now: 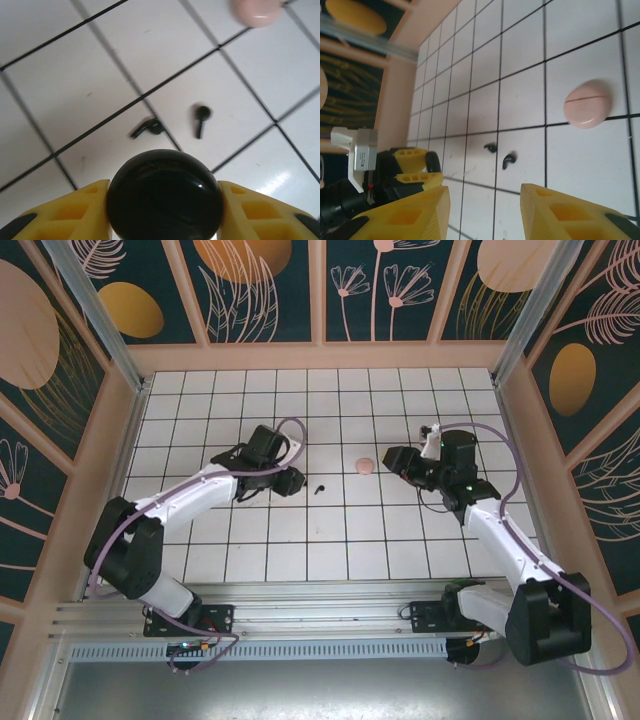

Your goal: Insert the wireless bluetooth earbuds into the charging case

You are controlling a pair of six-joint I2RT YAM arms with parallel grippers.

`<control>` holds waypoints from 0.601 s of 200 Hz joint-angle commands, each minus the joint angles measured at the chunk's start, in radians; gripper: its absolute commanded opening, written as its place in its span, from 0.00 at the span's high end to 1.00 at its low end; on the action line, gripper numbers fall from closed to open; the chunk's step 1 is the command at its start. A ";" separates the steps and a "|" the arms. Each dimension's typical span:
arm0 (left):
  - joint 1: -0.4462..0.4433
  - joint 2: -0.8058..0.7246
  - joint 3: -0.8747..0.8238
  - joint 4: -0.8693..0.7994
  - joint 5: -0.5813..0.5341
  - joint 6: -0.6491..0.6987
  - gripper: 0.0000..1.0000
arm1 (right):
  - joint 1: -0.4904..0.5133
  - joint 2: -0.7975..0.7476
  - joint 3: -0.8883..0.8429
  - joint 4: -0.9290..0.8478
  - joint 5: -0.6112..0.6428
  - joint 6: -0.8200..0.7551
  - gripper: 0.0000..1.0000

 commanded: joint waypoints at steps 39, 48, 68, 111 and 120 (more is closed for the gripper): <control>0.005 -0.111 -0.126 0.239 0.295 0.456 0.73 | 0.082 0.108 0.060 0.036 -0.268 -0.053 0.58; 0.004 -0.125 -0.143 0.268 0.319 0.497 0.74 | 0.099 0.121 0.067 0.040 -0.283 -0.051 0.58; 0.004 -0.148 -0.171 0.313 0.361 0.553 0.74 | 0.139 0.153 0.084 0.065 -0.304 -0.038 0.59; 0.003 -0.141 -0.169 0.313 0.415 0.595 0.75 | 0.232 0.243 0.141 0.097 -0.307 -0.031 0.58; 0.003 -0.139 -0.167 0.311 0.419 0.599 0.75 | 0.249 0.260 0.154 0.105 -0.305 -0.031 0.57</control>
